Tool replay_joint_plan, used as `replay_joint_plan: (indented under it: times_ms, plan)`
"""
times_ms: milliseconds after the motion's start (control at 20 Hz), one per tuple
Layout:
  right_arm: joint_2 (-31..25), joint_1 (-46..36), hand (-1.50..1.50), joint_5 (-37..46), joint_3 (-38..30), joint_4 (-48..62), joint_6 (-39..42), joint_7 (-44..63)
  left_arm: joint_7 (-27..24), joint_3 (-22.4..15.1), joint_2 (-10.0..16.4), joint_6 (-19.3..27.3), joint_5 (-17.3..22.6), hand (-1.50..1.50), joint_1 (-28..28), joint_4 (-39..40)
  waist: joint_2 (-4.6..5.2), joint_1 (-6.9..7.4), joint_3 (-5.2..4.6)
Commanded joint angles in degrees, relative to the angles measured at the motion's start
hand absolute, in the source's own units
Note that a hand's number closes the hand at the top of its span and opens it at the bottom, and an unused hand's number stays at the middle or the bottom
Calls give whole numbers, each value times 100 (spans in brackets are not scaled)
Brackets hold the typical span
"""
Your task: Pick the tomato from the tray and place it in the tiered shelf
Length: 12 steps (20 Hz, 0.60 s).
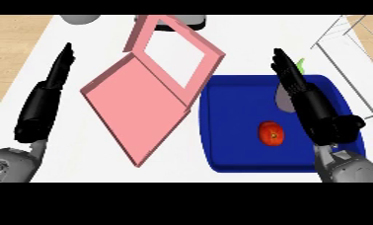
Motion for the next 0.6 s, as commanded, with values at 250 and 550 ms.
replay_joint_plan:
  times_ms: [250, 550]
  plan:
    - [1021, -10, 150, 1419, -697, -251, -2427, -1805, 590, 594, -111, -255, 1065, 0, 1113, 704, -21, -96, -55]
    - [2112, 1163, -150, 2714, -960, 428, -5089, -2008, 759, 610, -221, -465, 1350, 0, 1241, 768, 6, -230, -54]
